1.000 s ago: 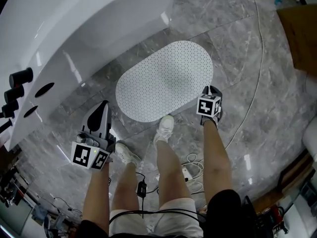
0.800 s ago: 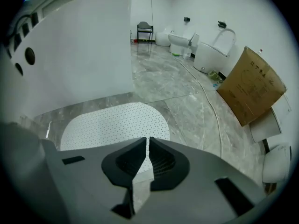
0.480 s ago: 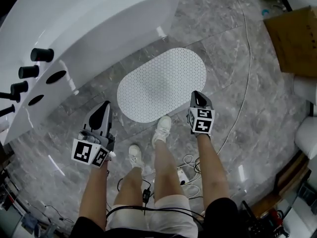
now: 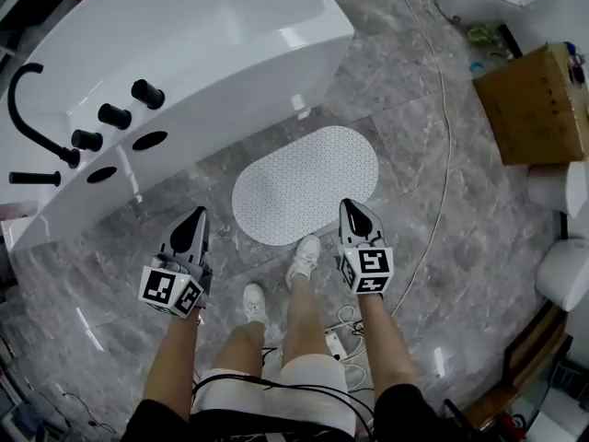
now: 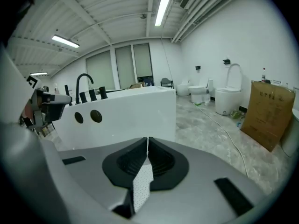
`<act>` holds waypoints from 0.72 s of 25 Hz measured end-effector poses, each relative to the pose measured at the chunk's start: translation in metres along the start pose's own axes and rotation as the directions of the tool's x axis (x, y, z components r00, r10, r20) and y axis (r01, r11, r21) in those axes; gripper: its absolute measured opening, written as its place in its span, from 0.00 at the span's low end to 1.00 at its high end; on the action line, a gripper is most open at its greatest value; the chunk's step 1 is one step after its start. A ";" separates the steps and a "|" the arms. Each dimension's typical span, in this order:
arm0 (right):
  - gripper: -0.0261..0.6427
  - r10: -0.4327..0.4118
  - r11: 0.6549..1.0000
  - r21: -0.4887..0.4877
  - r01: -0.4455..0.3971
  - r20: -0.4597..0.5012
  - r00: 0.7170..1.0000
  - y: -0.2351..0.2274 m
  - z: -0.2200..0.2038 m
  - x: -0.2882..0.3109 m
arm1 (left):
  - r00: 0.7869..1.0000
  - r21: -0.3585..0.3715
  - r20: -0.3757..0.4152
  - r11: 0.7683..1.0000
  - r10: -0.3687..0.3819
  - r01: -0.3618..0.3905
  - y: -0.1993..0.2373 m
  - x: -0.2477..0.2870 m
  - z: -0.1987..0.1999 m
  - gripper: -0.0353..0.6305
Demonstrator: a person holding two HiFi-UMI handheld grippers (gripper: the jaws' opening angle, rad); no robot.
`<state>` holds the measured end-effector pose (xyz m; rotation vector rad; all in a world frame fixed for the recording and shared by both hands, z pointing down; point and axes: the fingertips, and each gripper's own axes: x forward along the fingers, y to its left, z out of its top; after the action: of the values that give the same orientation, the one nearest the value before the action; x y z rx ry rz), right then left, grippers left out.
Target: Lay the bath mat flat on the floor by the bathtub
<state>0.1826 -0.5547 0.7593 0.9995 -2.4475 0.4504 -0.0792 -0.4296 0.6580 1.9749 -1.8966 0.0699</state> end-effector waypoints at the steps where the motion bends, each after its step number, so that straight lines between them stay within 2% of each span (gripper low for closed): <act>1: 0.08 0.001 1.000 0.001 -0.001 0.012 1.000 0.008 0.010 -0.010 | 1.000 0.005 0.008 1.000 -0.004 0.004 -0.001 -0.008 0.009 0.07; 5: 0.08 0.024 0.999 0.019 -0.025 0.059 0.998 0.042 0.045 -0.047 | 0.999 0.022 0.039 1.000 -0.021 0.020 -0.006 -0.038 0.045 0.07; 10: 0.08 0.079 0.997 -0.007 -0.079 0.124 0.989 0.076 0.093 -0.081 | 0.993 0.050 0.108 0.998 -0.046 0.040 -0.012 -0.066 0.083 0.07; 18: 0.08 0.134 0.991 -0.025 -0.132 0.171 0.976 0.129 0.137 -0.157 | 0.988 0.081 0.133 0.994 -0.084 0.074 -0.036 -0.127 0.127 0.07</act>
<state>0.1496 -0.4395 0.5450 0.9061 -2.6805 0.4057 -0.0845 -0.3497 0.4935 2.1536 -1.9222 -0.0165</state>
